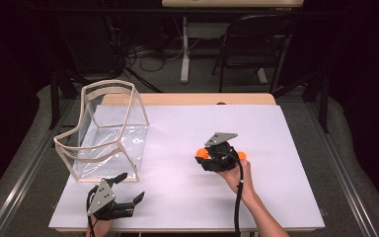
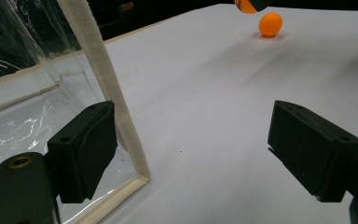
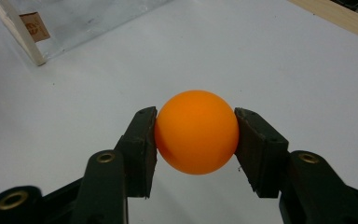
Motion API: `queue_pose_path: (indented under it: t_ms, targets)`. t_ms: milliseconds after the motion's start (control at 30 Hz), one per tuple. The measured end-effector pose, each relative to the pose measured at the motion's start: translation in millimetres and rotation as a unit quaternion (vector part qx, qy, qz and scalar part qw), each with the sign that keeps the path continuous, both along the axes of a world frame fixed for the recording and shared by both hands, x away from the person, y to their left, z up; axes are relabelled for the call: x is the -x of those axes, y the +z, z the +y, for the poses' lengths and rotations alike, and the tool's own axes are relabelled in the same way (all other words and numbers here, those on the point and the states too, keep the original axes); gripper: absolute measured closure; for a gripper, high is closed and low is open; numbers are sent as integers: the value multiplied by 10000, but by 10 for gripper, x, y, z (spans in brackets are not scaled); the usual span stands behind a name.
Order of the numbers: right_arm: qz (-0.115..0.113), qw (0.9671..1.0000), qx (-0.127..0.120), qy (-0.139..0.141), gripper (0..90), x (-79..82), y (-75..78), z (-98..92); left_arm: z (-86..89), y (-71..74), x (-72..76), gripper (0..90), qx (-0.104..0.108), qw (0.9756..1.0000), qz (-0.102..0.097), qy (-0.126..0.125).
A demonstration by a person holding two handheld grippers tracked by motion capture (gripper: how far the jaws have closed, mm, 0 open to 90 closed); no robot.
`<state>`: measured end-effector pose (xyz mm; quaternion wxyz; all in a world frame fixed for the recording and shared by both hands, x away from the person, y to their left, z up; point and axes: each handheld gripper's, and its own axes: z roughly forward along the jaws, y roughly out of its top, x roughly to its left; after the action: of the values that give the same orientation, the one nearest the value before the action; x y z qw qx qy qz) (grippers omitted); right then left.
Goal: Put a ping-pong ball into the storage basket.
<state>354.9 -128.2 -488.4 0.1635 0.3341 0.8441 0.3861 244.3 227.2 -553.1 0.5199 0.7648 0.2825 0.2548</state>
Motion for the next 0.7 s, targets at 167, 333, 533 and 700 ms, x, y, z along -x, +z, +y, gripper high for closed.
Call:
queue_pose_path:
  t_ms: [167,333,533,700]
  targets:
    - [1,10000,-6,28,510,-27,2,31,4,0,-4,157,-18,10000,2,-1]
    - [36,10000,8,42,510,-52,6,62,4,0,-2,157,-17,10000,1,1]
    - [42,9999,-17,90,510,-76,10,109,3,0,0,157,-7,10000,1,-2]
    - [24,9999,-7,146,511,-104,29,158,1,1,2,157,-9,10000,0,1]
